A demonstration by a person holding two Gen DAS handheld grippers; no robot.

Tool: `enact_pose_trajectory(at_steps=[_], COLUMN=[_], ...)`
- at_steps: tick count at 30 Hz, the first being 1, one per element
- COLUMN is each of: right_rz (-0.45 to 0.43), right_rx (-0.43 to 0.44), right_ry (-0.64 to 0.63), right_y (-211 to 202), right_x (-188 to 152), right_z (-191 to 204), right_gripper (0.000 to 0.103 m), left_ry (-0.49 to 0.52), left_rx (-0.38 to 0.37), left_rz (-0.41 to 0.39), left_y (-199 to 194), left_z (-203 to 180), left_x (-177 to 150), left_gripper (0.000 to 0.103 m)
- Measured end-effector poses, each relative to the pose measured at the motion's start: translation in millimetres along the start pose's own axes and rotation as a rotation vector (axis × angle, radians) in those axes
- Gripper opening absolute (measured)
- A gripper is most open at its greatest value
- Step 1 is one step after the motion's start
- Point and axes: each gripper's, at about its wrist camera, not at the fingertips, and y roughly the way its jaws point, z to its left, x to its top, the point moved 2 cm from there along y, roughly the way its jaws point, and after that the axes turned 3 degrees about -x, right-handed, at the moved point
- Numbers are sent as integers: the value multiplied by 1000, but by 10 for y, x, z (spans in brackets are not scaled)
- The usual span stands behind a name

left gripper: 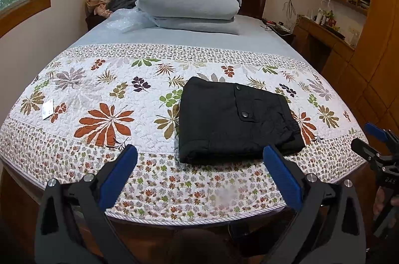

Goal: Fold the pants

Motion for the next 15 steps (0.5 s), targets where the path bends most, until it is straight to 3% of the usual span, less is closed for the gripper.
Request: enact_pose_trajectory(at_steps=[6, 9, 15], right_rz=[8, 8, 8], right_rx=[-6, -4, -3], right_ry=[-3, -2, -3], right_y=[25, 28, 19], right_x=[-14, -17, -18], right_z=[0, 2, 12], right_gripper=[100, 100, 100], left_ry=[-7, 21, 12], left_rx=[-20, 6, -24], left_rz=[-20, -40, 8], left_y=[-21, -47, 14], left_z=[22, -9, -16], left_x=[2, 9, 17], left_gripper=[101, 101, 101])
